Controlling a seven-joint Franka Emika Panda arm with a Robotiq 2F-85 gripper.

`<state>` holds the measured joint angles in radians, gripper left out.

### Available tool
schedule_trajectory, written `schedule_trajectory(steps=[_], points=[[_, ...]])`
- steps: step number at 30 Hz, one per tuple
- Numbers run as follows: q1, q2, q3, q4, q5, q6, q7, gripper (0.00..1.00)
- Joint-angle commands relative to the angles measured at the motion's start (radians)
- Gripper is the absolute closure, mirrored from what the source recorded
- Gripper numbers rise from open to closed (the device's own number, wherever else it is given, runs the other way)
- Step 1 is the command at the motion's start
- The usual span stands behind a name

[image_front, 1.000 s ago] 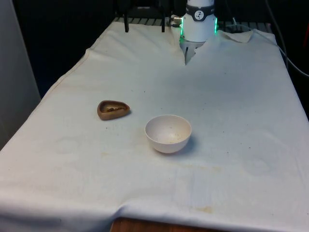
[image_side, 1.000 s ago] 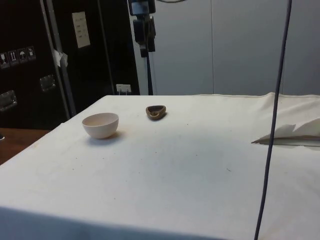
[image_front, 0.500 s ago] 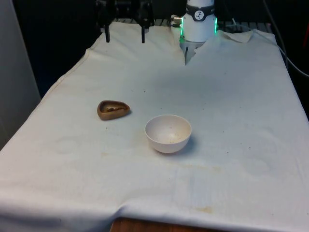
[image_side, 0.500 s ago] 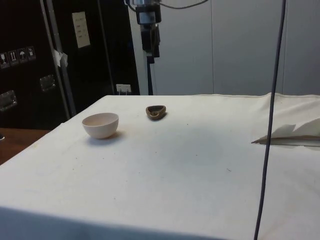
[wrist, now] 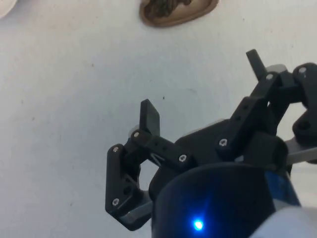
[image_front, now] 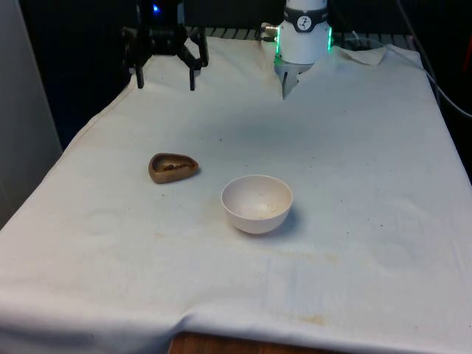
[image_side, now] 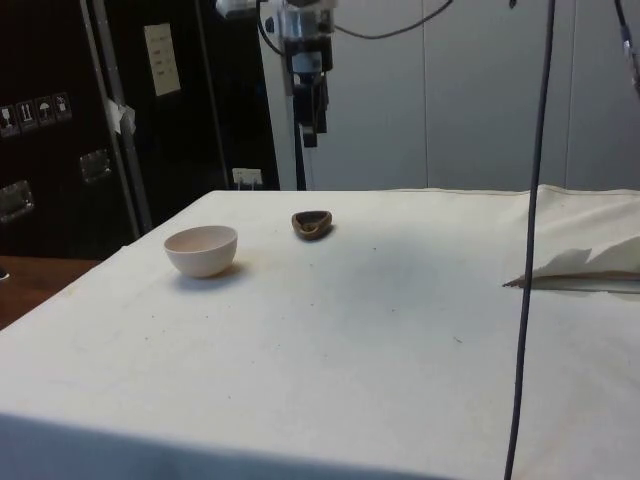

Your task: Pour the coffee beans from the cup into the bowl.

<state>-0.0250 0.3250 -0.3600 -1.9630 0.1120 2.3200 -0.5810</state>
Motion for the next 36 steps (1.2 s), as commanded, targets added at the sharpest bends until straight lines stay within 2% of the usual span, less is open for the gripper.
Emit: schedule_trajectory(steps=[1,2,8,9,10,17,18,19,27,28,29,34,35,36], points=[[-0.001,0.011,-0.005,0.002,0.007,0.009,-0.008,0.0],[-0.01,0.03,-0.003,0.011,0.025,0.024,-0.025,0.0],[-0.017,0.115,-0.029,0.046,0.091,0.078,-0.083,0.0],[-0.007,0.112,-0.038,0.042,0.084,0.074,-0.075,0.0],[-0.017,0.126,-0.032,0.051,0.1,0.084,-0.09,0.0],[-0.025,0.202,-0.053,0.106,0.166,0.096,-0.147,0.0],[-0.016,0.2,-0.063,0.104,0.163,0.091,-0.143,0.0],[-0.026,0.211,-0.055,0.113,0.175,0.095,-0.155,0.0],[-0.038,0.281,-0.066,0.178,0.259,0.051,-0.232,0.0],[-0.027,0.275,-0.076,0.169,0.251,0.064,-0.222,0.0],[-0.039,0.287,-0.068,0.185,0.268,0.044,-0.24,0.0],[-0.045,0.326,-0.078,0.22,0.325,0.012,-0.29,0.0],[-0.033,0.321,-0.088,0.212,0.32,0.021,-0.283,0.0],[-0.046,0.333,-0.08,0.225,0.336,0.007,-0.299,0.0]])
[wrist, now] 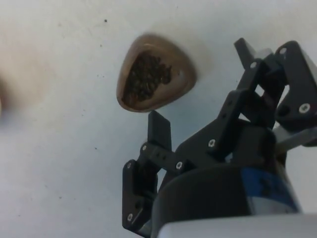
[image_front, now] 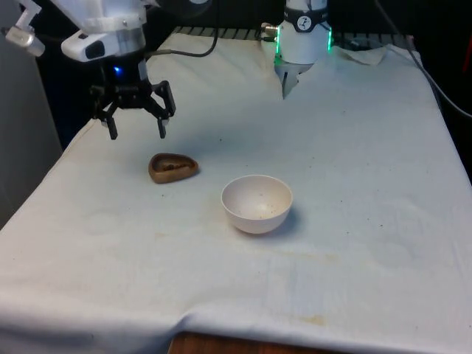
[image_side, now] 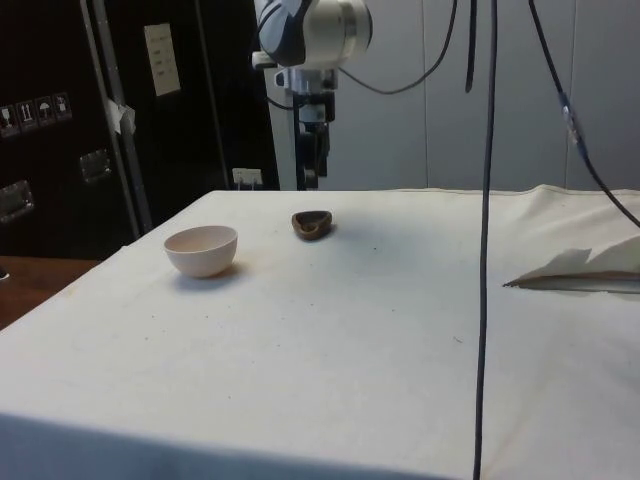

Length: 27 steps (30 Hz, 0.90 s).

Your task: Pour the coffee beans from the cup into the bowl.

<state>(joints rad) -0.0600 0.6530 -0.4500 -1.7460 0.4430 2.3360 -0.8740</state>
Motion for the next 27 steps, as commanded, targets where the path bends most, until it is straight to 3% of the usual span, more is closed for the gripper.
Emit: schedule_trajectory(steps=[1,7,9,11,17,18,19,26,27], points=[[-0.011,0.011,0.008,0.013,0.015,-0.012,-0.014,0.0],[-0.013,0.057,-0.003,0.051,0.065,-0.026,-0.045,0.0],[-0.006,0.06,-0.009,0.049,0.068,-0.019,-0.046,0.0],[-0.014,0.078,-0.006,0.066,0.081,-0.025,-0.053,0.0],[-0.015,0.099,-0.006,0.076,0.093,-0.021,-0.059,0.0],[-0.009,0.093,-0.011,0.071,0.088,-0.02,-0.054,0.0],[-0.016,0.101,-0.006,0.076,0.095,-0.02,-0.06,0.0],[-0.01,0.112,-0.011,0.071,0.106,-0.019,-0.065,0.0],[-0.014,0.118,-0.007,0.077,0.112,-0.017,-0.069,0.0]])
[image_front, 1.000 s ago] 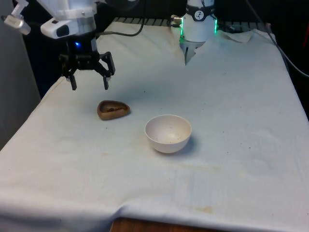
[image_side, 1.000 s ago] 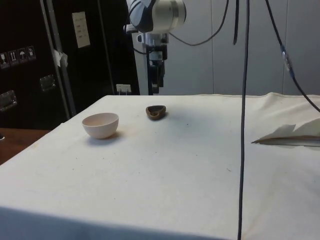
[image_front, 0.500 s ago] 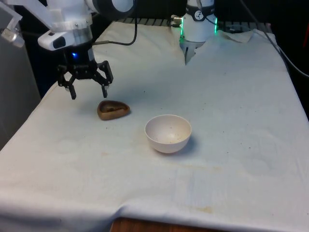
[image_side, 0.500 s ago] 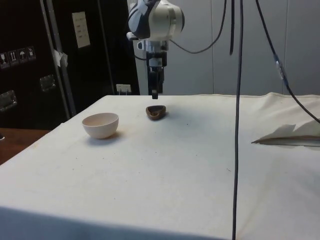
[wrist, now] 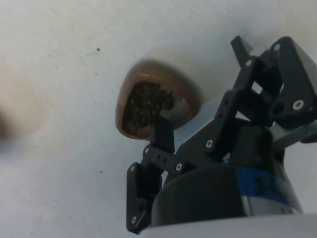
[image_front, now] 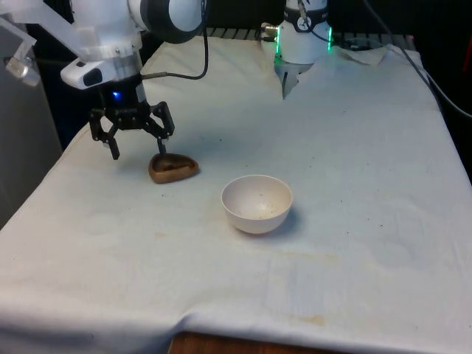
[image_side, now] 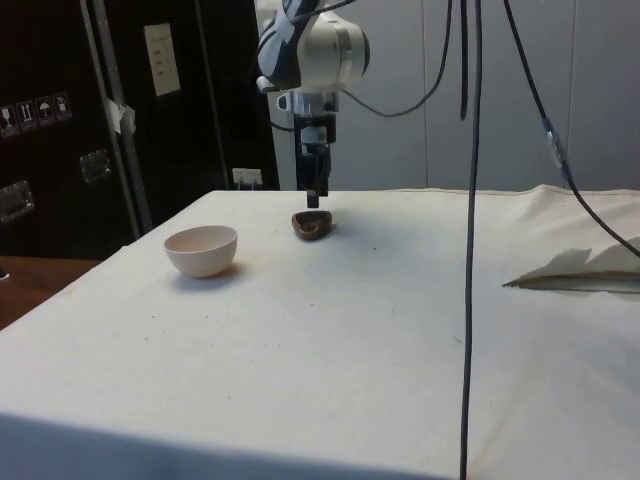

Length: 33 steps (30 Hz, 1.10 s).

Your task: Pour the coffee beans from the cup into the bowl.

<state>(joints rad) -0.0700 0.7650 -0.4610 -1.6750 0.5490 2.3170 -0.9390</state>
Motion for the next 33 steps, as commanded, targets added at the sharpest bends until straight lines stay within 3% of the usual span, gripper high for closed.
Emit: schedule_trajectory(steps=[1,7,8,9,13,15,16,17,25,26,27,33], points=[[-0.004,0.006,0.004,0.006,0.006,0.002,-0.004,0.0],[-0.009,0.03,0.005,0.022,0.022,-0.002,-0.013,0.0],[-0.001,0.024,0.0,0.013,0.018,0.001,-0.008,0.0],[-0.011,0.033,0.006,0.027,0.024,-0.005,-0.015,0.0],[-0.018,0.051,0.002,0.049,0.047,-0.024,-0.034,0.0],[-0.018,0.059,-0.004,0.059,0.059,-0.035,-0.043,0.0],[-0.009,0.056,-0.01,0.052,0.059,-0.027,-0.041,0.0],[-0.018,0.063,-0.006,0.064,0.063,-0.038,-0.046,0.0],[-0.018,0.08,-0.02,0.082,0.093,-0.06,-0.073,0.0],[-0.012,0.076,-0.023,0.074,0.092,-0.053,-0.07,0.0],[-0.018,0.081,-0.021,0.083,0.095,-0.061,-0.074,0.0],[-0.019,0.083,-0.021,0.083,0.097,-0.063,-0.078,0.0]])
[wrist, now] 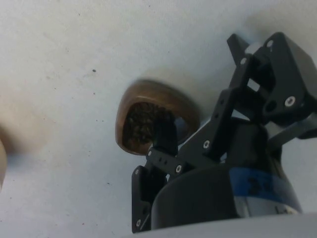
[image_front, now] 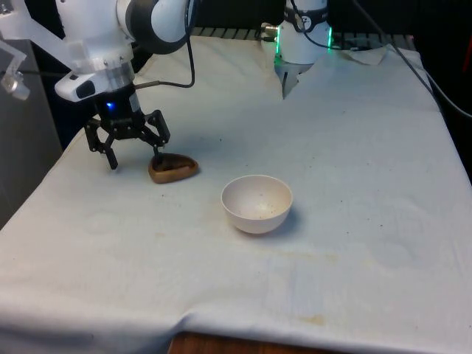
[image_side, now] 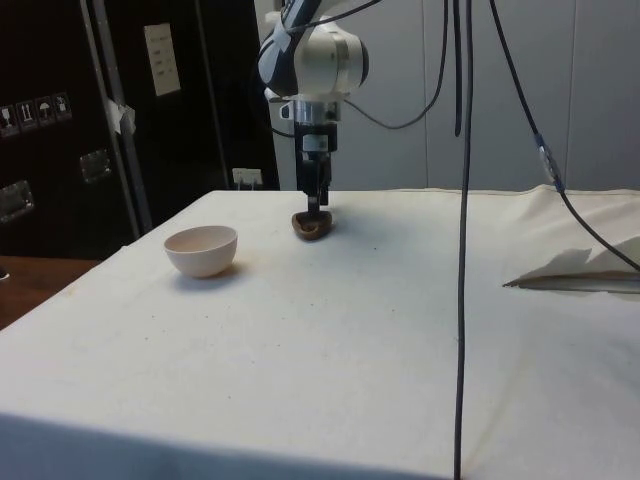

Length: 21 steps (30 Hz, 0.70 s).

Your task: Pour the coffee beans from the cup into the bowl.

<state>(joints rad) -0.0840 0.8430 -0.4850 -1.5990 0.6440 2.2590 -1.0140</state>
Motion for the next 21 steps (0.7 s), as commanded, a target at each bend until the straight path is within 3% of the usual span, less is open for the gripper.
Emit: schedule_trajectory(steps=[1,9,10,11,21], points=[[0.0,0.0,0.0,0.0,0.0,0.0,0.0,0.0],[-0.009,0.008,-0.001,0.011,0.002,-0.006,-0.005,0.0],[-0.001,0.001,-0.005,0.001,0.0,0.0,-0.002,0.0],[-0.009,0.009,-0.002,0.012,0.002,-0.006,-0.006,0.0],[-0.004,0.008,-0.009,0.01,0.001,0.0,-0.006,0.0]])
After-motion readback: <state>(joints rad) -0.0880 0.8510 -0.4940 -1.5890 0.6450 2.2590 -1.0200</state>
